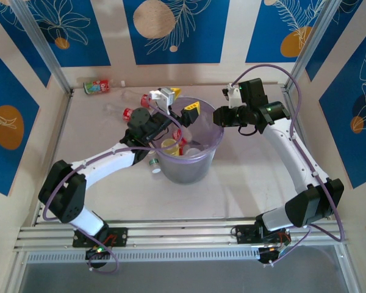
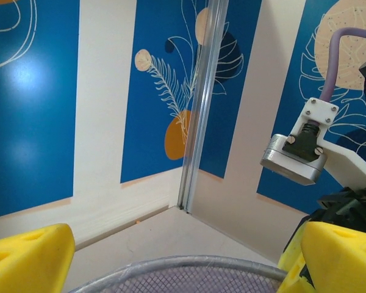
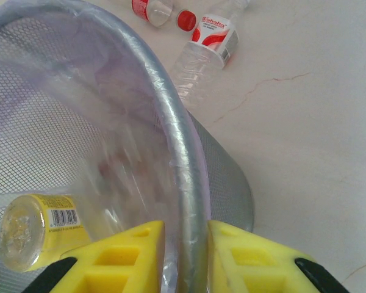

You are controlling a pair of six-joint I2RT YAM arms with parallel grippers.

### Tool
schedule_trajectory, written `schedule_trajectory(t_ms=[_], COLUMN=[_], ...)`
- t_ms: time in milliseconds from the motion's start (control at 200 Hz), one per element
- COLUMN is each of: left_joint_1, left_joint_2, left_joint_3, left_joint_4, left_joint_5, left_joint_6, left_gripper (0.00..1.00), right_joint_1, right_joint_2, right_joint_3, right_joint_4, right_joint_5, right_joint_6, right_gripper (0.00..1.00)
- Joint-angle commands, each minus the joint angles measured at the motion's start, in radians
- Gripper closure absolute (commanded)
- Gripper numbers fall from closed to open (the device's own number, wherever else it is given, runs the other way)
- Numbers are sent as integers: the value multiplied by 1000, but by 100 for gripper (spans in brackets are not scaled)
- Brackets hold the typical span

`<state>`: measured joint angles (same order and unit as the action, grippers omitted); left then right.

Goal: Put the plastic bottles in the bin

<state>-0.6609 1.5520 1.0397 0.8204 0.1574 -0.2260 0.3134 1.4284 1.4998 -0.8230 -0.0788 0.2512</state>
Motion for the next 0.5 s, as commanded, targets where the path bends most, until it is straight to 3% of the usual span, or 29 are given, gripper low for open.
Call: schedule_trajectory(t_ms=[0, 235, 495], left_joint_1=[7, 6, 14], left_joint_2=[4, -60, -210], left_joint_3=[3, 58, 165], left_joint_4=[-67, -212, -561], left_joint_5=[22, -12, -139], left_joint_6=[8, 26, 32], left_gripper=[5, 13, 17], right_joint_1=[-7, -6, -5], right_joint_2=[5, 4, 6], right_joint_3=[25, 29, 25], right_joint_4=[-2, -1, 2], right_joint_5=[-22, -22, -15], right_joint_6=[-18, -19, -17], right_gripper=[76, 76, 76])
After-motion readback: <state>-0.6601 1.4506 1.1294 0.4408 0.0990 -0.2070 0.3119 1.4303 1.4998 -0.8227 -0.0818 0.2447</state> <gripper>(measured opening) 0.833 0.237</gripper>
